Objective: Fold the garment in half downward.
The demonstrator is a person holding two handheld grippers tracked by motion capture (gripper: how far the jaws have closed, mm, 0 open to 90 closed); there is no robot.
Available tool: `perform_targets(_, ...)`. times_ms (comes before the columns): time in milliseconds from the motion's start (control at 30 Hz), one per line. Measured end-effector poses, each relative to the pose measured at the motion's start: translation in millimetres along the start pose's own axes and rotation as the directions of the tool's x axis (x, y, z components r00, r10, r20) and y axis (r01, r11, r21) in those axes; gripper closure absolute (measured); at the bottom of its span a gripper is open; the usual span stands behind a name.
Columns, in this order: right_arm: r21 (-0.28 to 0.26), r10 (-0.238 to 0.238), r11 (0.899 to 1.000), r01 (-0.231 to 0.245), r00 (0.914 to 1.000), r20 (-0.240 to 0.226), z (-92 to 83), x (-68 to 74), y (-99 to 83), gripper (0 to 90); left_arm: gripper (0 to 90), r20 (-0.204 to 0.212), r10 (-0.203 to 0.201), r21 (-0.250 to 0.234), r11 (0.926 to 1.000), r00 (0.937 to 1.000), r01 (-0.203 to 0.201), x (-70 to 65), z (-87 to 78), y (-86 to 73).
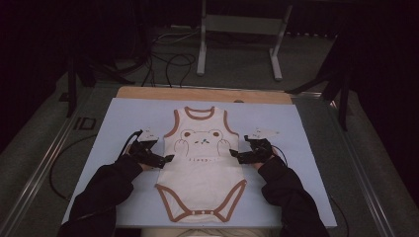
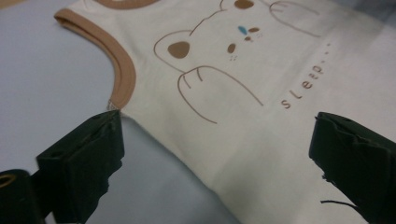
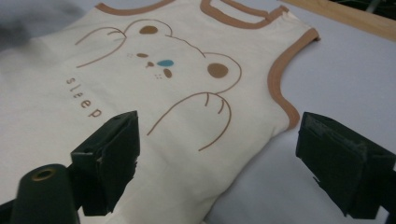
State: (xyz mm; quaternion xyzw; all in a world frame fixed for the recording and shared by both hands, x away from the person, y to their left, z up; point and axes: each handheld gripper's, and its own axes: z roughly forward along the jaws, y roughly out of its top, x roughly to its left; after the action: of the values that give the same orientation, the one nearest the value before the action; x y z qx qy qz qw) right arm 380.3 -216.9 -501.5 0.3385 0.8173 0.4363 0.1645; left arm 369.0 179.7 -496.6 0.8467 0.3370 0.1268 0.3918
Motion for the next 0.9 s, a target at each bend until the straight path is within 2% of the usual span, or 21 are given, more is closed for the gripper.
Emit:
perform_targets(100,0.02,0.012,1.0,-0.013,0.9998,0.019,4.3,-1.3,-1.7,15.7,10.3,-0.014,-0.005,0.013,0.9999,0.9999,0.005,1.2,5.3,-0.3)
perform_targets(367,0.044,0.028,0.999,-0.03,0.9993,0.026,11.1,-4.6,-6.0,23.9,21.2,-0.049,-0.024,0.066,0.9974,0.9985,0.028,5.4,13.8,-2.4)
perform_targets(567,0.062,0.045,0.997,-0.047,0.9983,0.036,13.6,-7.1,-8.3,32.5,37.7,-0.074,-0.058,0.091,0.9937,0.9955,0.065,8.9,19.3,-2.1)
perform_targets(700,0.075,0.048,0.996,-0.051,0.9982,0.035,15.7,-7.9,-9.1,36.3,43.8,-0.072,-0.078,0.098,0.9915,0.9943,0.085,11.3,22.5,-2.1)
perform_targets(900,0.103,0.061,0.992,-0.066,0.9965,0.057,20.7,-9.1,-9.6,44.5,50.6,-0.076,-0.085,0.126,0.9877,0.9935,0.094,12.6,28.3,-1.8)
